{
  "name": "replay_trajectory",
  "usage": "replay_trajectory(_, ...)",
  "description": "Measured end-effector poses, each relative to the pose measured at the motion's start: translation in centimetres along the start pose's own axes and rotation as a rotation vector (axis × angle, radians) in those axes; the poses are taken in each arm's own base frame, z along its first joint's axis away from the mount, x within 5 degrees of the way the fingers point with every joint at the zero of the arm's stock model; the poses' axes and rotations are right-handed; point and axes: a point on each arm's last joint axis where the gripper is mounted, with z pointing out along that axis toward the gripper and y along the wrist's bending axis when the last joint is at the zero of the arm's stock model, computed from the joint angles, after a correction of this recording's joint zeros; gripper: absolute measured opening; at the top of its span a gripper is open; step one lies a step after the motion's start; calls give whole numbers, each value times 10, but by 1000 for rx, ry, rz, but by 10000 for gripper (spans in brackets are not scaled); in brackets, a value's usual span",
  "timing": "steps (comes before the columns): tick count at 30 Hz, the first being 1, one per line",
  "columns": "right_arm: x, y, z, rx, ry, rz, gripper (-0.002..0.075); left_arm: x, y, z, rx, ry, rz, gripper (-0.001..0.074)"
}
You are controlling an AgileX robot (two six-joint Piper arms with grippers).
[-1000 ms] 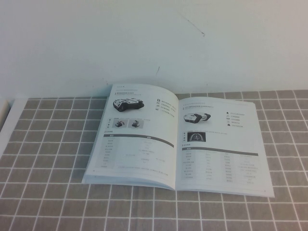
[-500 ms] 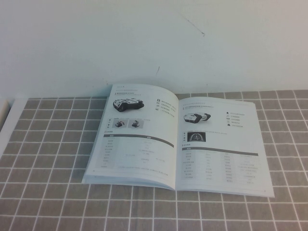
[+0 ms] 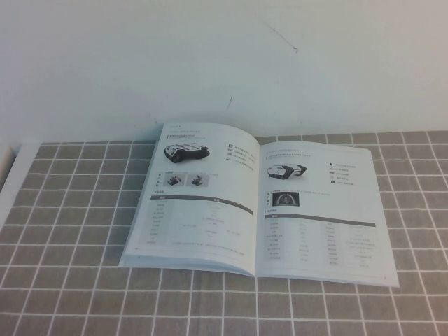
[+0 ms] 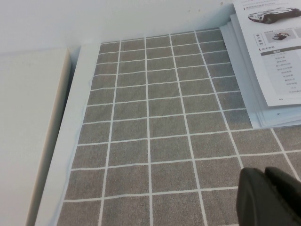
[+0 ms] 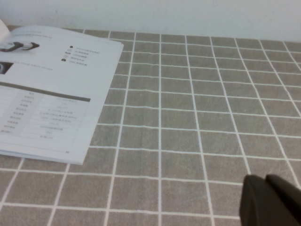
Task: Close book
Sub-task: 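Close the open booklet and leave it lying on the table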
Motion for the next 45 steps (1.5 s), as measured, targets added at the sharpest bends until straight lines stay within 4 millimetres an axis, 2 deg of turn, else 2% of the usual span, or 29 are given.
replay_trajectory(19, 0, 0, 0, 0, 0, 0, -3, -1, 1, 0, -10, -20, 17, -4)
replay_trajectory(22, 0, 0, 0, 0, 0, 0, -3, -5, 2, 1, -24, -74, 17, -4)
replay_trajectory(30, -3, -2, 0, 26, -40, -67, -3, -33, 8, -7, -98, -398, 20, -4)
replay_trajectory(33, -13, -1, 0, 24, -171, -81, -3, -42, 10, -11, -123, -507, 20, -4)
replay_trajectory(40, -56, 3, -19, -9, -687, -74, -3, -62, 14, -27, -184, -776, 21, -4)
replay_trajectory(45, -70, 4, -34, -9, -911, -72, -3, -70, 16, -36, -215, -909, 19, -4)
